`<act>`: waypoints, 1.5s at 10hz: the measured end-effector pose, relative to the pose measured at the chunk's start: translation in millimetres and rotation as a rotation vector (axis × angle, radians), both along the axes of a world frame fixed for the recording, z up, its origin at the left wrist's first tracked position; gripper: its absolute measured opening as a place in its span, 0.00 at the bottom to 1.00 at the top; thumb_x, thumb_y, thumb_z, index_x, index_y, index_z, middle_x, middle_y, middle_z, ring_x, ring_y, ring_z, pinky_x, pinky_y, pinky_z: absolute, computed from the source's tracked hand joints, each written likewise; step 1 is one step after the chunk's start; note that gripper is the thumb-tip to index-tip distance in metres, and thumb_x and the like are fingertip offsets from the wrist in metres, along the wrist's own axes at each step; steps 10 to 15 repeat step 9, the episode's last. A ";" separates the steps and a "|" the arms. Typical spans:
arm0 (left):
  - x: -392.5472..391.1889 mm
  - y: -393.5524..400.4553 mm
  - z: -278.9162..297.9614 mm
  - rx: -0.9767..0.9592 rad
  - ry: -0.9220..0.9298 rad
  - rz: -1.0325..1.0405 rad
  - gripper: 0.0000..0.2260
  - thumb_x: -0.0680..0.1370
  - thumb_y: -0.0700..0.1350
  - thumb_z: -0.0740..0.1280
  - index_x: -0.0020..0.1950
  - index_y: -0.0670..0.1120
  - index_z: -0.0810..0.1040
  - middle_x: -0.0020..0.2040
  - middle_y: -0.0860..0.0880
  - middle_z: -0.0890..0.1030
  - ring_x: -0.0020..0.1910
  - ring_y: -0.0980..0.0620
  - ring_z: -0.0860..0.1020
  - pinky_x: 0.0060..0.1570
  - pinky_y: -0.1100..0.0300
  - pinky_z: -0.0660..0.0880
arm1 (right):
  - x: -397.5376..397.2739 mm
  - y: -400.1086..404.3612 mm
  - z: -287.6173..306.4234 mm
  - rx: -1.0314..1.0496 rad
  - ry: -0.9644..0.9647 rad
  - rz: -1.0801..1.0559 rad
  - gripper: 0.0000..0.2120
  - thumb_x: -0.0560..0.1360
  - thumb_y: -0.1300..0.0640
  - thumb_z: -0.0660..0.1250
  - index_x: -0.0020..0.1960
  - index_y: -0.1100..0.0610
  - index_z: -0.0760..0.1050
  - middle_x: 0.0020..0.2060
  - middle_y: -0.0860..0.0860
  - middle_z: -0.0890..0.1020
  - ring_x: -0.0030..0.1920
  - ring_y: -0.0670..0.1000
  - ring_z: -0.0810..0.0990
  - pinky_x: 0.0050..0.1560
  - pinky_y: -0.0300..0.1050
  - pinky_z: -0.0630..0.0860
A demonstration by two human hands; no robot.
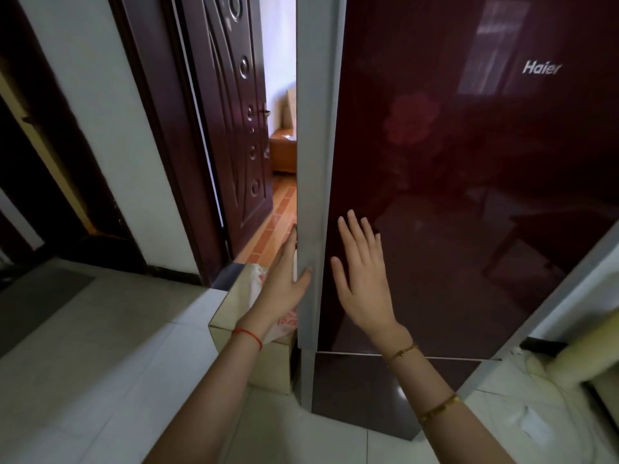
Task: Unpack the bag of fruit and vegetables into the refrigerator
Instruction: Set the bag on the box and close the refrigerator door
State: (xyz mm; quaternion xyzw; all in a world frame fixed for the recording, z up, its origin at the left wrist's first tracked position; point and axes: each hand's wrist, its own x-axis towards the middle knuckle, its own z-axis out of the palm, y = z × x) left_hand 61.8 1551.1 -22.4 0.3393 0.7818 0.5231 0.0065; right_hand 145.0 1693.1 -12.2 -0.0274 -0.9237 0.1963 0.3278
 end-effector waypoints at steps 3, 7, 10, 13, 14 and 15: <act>-95.5 31.6 -8.5 -0.024 -0.002 -0.109 0.36 0.79 0.38 0.66 0.80 0.55 0.51 0.76 0.57 0.64 0.73 0.60 0.65 0.73 0.48 0.67 | -68.4 16.5 -2.4 0.062 -0.023 -0.171 0.29 0.82 0.54 0.58 0.80 0.53 0.50 0.80 0.47 0.49 0.79 0.48 0.44 0.78 0.59 0.48; -160.4 37.3 -14.0 -0.121 0.078 -0.366 0.36 0.80 0.42 0.66 0.80 0.55 0.49 0.78 0.57 0.60 0.76 0.60 0.61 0.73 0.60 0.62 | -100.1 2.5 -9.9 0.117 -0.046 -0.431 0.31 0.81 0.51 0.61 0.80 0.54 0.51 0.80 0.48 0.50 0.80 0.50 0.45 0.78 0.59 0.49; -173.1 29.6 -16.9 -0.115 0.100 -0.388 0.35 0.79 0.46 0.68 0.80 0.56 0.51 0.78 0.56 0.61 0.73 0.64 0.60 0.70 0.60 0.63 | -99.7 -13.1 -1.6 0.045 -0.013 -0.465 0.31 0.81 0.50 0.62 0.79 0.54 0.52 0.79 0.47 0.52 0.80 0.49 0.46 0.79 0.56 0.49; -173.1 29.6 -16.9 -0.115 0.100 -0.388 0.35 0.79 0.46 0.68 0.80 0.56 0.51 0.78 0.56 0.61 0.73 0.64 0.60 0.70 0.60 0.63 | -99.7 -13.1 -1.6 0.045 -0.013 -0.465 0.31 0.81 0.50 0.62 0.79 0.54 0.52 0.79 0.47 0.52 0.80 0.49 0.46 0.79 0.56 0.49; -173.1 29.6 -16.9 -0.115 0.100 -0.388 0.35 0.79 0.46 0.68 0.80 0.56 0.51 0.78 0.56 0.61 0.73 0.64 0.60 0.70 0.60 0.63 | -99.7 -13.1 -1.6 0.045 -0.013 -0.465 0.31 0.81 0.50 0.62 0.79 0.54 0.52 0.79 0.47 0.52 0.80 0.49 0.46 0.79 0.56 0.49; -173.1 29.6 -16.9 -0.115 0.100 -0.388 0.35 0.79 0.46 0.68 0.80 0.56 0.51 0.78 0.56 0.61 0.73 0.64 0.60 0.70 0.60 0.63 | -99.7 -13.1 -1.6 0.045 -0.013 -0.465 0.31 0.81 0.50 0.62 0.79 0.54 0.52 0.79 0.47 0.52 0.80 0.49 0.46 0.79 0.56 0.49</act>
